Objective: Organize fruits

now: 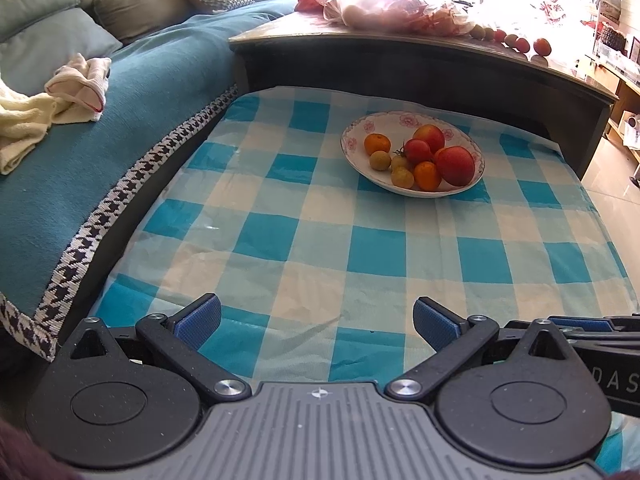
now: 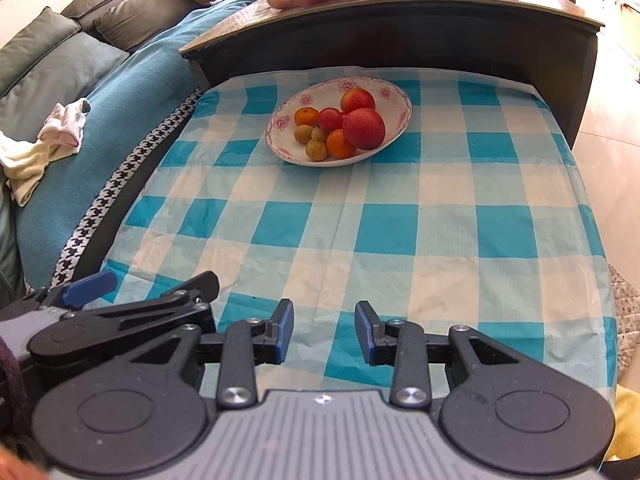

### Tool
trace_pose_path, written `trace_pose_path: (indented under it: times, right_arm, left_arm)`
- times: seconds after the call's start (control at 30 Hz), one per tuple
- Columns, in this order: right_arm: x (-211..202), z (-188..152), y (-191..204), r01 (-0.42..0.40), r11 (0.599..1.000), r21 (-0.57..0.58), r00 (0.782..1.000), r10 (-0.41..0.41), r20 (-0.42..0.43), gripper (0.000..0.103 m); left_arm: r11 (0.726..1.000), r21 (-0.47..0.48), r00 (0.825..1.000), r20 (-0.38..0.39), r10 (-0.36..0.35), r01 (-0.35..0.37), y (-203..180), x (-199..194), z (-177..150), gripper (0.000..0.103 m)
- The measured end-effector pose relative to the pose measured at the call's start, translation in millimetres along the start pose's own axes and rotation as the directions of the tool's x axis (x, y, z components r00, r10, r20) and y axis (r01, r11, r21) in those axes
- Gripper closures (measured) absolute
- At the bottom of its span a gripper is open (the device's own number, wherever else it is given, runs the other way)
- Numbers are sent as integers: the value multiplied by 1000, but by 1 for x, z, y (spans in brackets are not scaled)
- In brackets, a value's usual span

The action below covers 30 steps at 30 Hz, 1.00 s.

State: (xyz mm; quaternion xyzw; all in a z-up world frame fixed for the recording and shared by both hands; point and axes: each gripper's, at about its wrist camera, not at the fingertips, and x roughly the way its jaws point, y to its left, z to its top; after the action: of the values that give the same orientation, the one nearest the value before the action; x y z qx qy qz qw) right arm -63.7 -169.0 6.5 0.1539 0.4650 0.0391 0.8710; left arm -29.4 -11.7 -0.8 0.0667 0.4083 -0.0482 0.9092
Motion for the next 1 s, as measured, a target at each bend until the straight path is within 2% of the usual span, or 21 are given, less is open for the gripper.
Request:
trace_pose_path:
  times: [1.0]
  right_arm:
    - [-7,-13,-2,14,1000,7,1000,-14,-15,68]
  left_arm:
    - [1000,16,1000,-9,3,-3,-4,-9,-13,0]
